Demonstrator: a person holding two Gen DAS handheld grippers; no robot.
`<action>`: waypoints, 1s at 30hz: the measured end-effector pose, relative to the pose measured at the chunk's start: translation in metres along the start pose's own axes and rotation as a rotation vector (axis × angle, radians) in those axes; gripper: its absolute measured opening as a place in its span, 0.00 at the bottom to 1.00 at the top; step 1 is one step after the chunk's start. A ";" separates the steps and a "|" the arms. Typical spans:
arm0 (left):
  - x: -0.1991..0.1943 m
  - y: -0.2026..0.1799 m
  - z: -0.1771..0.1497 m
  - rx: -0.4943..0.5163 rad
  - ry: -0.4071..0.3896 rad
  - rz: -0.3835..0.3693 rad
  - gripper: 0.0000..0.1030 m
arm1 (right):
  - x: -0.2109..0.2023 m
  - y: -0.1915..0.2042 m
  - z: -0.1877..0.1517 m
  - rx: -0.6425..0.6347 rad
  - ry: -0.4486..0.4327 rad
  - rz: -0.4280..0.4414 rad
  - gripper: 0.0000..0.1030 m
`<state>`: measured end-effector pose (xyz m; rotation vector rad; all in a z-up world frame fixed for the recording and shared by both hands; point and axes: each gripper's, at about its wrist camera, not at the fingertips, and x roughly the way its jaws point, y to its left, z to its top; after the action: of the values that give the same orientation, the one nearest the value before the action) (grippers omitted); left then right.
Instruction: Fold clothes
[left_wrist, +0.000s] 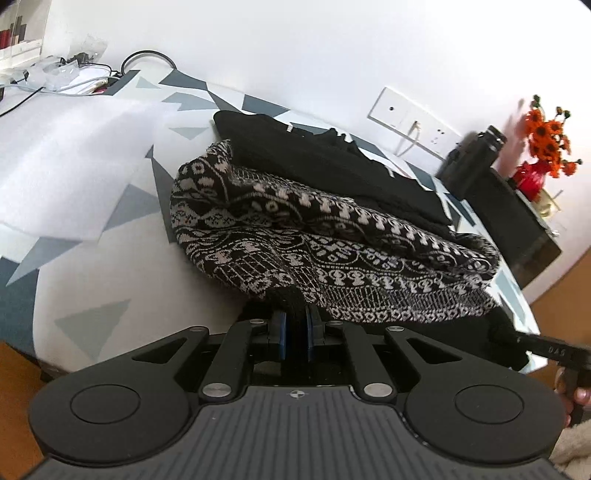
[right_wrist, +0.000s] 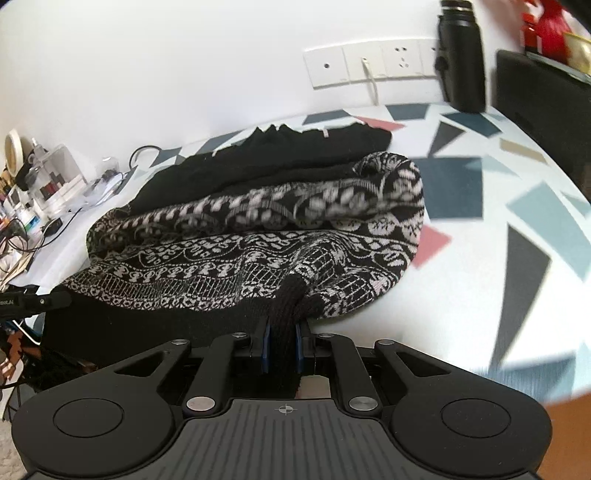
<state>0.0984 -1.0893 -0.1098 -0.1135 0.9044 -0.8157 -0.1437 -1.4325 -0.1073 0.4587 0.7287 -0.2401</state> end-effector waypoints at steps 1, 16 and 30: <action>-0.006 0.002 -0.003 0.002 -0.003 -0.013 0.10 | -0.004 0.004 -0.005 0.002 0.006 -0.006 0.11; -0.059 0.016 -0.038 0.046 -0.005 -0.087 0.09 | -0.060 0.030 -0.049 0.044 -0.044 -0.070 0.11; -0.070 -0.002 0.004 0.074 -0.098 -0.119 0.09 | -0.082 0.031 -0.008 0.073 -0.165 -0.034 0.11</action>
<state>0.0758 -1.0449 -0.0601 -0.1424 0.7794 -0.9450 -0.1970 -1.3972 -0.0463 0.4901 0.5683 -0.3330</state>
